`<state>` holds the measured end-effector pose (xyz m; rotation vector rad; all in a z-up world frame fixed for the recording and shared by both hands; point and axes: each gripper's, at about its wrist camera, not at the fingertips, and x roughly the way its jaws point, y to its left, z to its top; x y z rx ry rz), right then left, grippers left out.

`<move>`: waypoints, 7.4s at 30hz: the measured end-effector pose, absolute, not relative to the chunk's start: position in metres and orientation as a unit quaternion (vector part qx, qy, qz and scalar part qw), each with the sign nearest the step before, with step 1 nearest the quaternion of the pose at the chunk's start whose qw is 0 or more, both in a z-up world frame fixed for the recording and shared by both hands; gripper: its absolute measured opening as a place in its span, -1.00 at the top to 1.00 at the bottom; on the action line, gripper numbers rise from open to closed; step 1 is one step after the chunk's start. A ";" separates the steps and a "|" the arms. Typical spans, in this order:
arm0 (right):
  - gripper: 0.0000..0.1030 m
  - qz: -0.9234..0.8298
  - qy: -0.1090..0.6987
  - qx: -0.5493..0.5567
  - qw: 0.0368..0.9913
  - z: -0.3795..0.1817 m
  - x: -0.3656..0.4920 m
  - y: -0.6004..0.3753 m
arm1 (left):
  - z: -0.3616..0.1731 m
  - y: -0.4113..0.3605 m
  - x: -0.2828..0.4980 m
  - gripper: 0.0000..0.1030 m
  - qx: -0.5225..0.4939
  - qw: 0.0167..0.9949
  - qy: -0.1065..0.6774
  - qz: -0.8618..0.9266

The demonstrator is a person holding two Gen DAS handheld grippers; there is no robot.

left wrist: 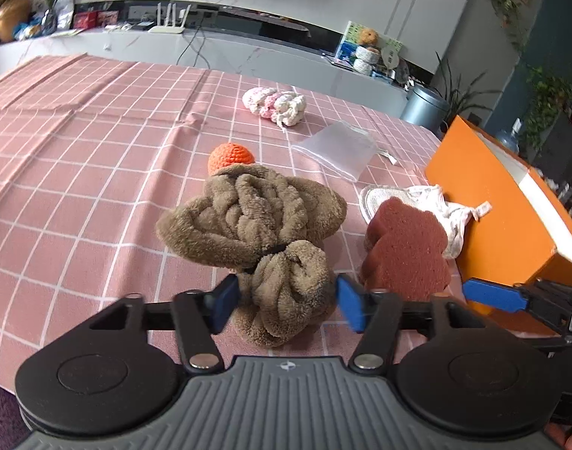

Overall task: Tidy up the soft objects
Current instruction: 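Grasp the red-orange sponge with the right tool while the left tool holds the towel, then carry the towel and sponge with both tools over the box, then open both tools to drop the towel and sponge into the box, then move both open tools back over the remaining items on the table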

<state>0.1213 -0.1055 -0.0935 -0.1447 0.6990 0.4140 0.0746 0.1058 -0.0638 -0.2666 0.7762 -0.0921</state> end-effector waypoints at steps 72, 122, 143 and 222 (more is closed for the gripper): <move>-0.24 0.127 0.251 -0.112 0.953 0.021 0.169 -0.255 | 0.056 -0.039 0.162 0.04 -0.079 0.930 0.288 -0.213; -0.54 0.152 0.401 -0.305 0.850 -0.067 0.300 -0.308 | -0.039 -0.182 0.230 -0.31 0.294 0.841 0.357 -0.281; -0.89 0.164 0.365 -0.287 0.870 -0.023 0.273 -0.309 | 0.008 -0.157 0.230 -0.63 0.234 0.866 0.322 -0.303; 0.32 0.146 0.258 -0.029 0.954 -0.018 0.142 -0.140 | -0.008 0.098 0.103 0.55 -0.113 0.951 0.287 -0.027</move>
